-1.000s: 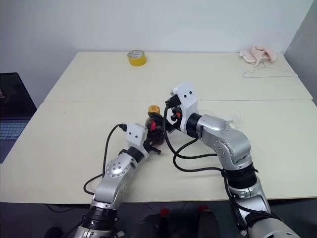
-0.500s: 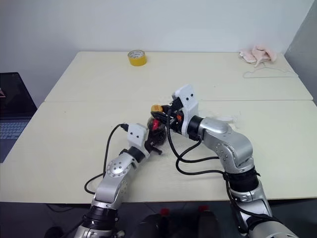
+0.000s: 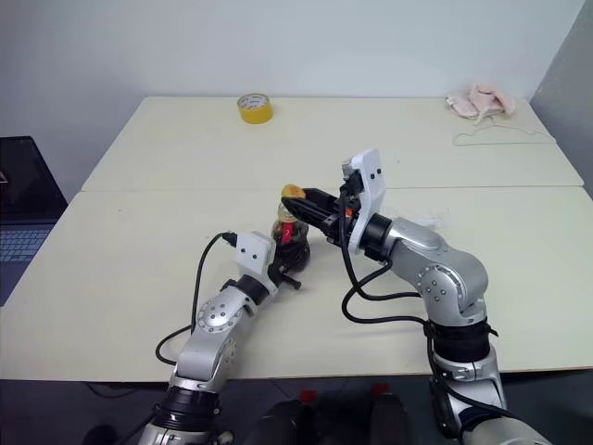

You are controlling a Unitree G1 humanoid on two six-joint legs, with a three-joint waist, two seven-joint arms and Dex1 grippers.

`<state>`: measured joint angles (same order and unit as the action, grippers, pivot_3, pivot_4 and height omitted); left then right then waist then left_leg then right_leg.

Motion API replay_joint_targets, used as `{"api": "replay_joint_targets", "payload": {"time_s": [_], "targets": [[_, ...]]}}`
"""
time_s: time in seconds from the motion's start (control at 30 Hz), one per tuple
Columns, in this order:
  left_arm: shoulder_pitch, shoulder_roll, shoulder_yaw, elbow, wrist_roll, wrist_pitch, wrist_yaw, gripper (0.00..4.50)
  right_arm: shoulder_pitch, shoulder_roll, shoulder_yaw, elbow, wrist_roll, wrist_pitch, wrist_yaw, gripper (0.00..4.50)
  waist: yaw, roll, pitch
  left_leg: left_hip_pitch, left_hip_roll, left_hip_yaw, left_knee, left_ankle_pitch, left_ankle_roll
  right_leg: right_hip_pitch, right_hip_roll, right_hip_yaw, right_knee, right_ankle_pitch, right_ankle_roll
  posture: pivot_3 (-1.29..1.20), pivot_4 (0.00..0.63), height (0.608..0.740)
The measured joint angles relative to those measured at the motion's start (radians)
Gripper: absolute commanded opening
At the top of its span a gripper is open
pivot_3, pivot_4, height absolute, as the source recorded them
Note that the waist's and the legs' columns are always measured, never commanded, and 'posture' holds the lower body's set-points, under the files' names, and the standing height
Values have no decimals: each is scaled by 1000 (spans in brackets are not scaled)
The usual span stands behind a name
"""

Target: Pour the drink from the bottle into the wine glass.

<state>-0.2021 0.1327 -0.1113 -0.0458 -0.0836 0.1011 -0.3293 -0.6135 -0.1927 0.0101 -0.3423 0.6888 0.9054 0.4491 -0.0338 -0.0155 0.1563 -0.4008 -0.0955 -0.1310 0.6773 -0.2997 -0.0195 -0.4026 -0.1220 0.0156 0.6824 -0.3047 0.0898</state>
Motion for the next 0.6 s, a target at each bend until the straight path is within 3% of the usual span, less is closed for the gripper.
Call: {"api": "replay_joint_targets", "payload": {"time_s": [0.33,0.6], "targets": [[-94,39,225,120,-5,-157,148,740,7,-261,-205,300,-166,-183,-28,1203,3,0,0,0,0,2,0,0,0,1,0,0,0,0,0,0,150,740],[-132,74,329,292,-15,-283,196,740,14,-316,-364,524,-240,-335,-124,1203,2,-1,0,-1,0,2,0,0,0,0,-1,1,0,0,0,0,150,740]]}}
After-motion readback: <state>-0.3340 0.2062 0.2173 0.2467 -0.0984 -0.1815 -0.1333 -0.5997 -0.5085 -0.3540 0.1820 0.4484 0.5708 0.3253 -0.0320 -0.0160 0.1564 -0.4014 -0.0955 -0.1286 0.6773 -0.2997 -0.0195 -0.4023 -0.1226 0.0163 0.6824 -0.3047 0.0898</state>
